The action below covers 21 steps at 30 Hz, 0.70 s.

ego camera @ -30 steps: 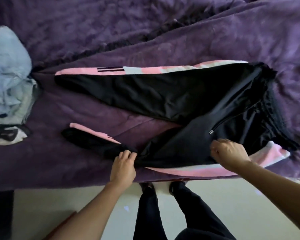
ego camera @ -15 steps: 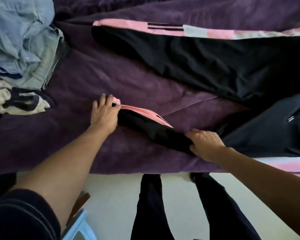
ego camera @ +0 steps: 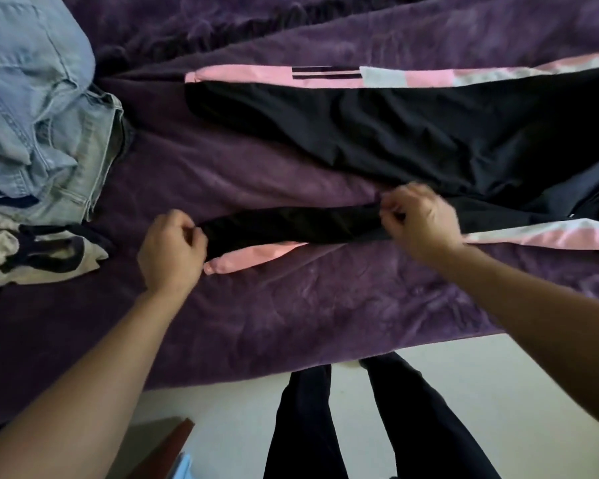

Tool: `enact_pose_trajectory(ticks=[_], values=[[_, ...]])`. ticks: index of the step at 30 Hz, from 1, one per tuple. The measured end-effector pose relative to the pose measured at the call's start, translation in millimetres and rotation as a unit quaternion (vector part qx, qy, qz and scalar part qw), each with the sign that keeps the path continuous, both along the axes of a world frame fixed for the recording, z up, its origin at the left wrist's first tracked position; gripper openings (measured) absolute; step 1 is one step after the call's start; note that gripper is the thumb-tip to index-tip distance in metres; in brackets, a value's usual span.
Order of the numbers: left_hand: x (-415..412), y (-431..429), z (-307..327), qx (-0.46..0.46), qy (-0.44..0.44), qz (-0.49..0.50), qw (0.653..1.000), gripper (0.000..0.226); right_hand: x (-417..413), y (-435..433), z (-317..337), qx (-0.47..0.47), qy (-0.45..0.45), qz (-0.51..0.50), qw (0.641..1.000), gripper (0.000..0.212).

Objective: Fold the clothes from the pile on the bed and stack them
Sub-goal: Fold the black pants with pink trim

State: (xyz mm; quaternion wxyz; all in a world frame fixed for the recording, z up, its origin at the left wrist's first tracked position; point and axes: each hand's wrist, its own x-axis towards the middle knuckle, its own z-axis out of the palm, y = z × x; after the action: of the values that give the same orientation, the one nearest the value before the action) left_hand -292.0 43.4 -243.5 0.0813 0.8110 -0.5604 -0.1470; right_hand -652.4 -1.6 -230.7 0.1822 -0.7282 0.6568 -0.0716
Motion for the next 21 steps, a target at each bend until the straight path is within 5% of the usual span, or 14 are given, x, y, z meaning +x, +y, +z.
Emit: enact_pose_trajectory(ticks=[2, 4, 7, 13, 18, 21], values=[[-29.5, 21.4, -5.2, 0.0, -0.011, -0.192, 0.981, 0.024, 5.6, 31.9, -12.6, 0.052, 0.036, 0.081, 0.995, 0.032], [-49.1, 40.5, -15.3, 0.095, -0.07, -0.282, 0.952, 0.047, -1.7, 48.8, -27.8, 0.11, 0.109, 0.11, 0.982, 0.055], [-45.3, 39.5, -29.4, 0.15, -0.096, -0.241, 0.954, 0.047, -23.5, 42.8, -44.6, 0.097, 0.161, 0.024, 0.982, 0.061], [-18.4, 25.3, -4.4, 0.121, 0.051, -0.217, 0.967, 0.007, -69.3, 34.3, -32.5, 0.091, 0.114, -0.146, 0.978, 0.022], [3.4, 30.4, 26.6, 0.347, -0.071, -0.26, 0.898, 0.022, -80.2, 88.1, -9.1, 0.185, 0.139, -0.07, 0.97, 0.013], [-0.7, 33.5, 28.6, 0.351, -0.162, -0.281, 0.878, 0.018, -78.2, 113.0, -11.4, 0.176, 0.156, -0.005, 0.972, 0.048]])
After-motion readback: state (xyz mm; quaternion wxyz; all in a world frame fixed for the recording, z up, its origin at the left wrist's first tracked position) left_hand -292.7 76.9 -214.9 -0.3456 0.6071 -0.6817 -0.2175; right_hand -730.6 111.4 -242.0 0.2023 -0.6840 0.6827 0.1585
